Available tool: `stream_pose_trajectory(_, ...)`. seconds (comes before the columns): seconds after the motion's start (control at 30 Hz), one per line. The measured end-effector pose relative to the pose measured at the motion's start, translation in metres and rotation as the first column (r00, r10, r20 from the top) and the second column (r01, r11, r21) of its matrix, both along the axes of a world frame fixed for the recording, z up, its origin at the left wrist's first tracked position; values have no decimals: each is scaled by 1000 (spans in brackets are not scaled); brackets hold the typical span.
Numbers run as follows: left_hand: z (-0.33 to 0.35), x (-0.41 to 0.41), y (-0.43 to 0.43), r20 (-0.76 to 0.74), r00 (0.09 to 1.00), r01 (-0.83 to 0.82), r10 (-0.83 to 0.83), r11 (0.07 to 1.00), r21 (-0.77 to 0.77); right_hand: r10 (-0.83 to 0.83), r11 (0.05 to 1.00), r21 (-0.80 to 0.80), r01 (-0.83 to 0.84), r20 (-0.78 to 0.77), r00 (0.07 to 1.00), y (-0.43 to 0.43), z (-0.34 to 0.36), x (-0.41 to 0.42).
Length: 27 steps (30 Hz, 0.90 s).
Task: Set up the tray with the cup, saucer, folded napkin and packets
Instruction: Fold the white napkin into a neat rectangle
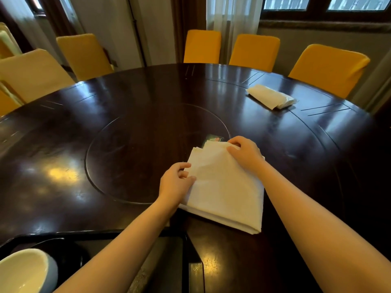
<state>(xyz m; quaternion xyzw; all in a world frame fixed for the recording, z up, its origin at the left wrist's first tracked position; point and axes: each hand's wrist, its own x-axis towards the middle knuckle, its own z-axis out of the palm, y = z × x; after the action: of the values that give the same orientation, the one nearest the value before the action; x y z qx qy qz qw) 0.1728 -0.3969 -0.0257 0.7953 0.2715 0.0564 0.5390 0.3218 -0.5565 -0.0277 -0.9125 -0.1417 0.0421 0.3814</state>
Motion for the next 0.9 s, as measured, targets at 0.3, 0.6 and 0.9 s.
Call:
stream_pose_trajectory(0.3,-26,2,23,83,993,-99,84,975,197,-28,999,-20,32,177,984,41,-16,-1)
stream_pose_trajectory(0.6,-34,-3,19,115,993,-28,-6,955,296,-30,979,-181,95,332,943,48,-40,2)
stream_pose_trajectory(0.9,-48,-3,4,-56,920,259,-388,495,830,204,953,-295,-75,437,876,59,-27,-69)
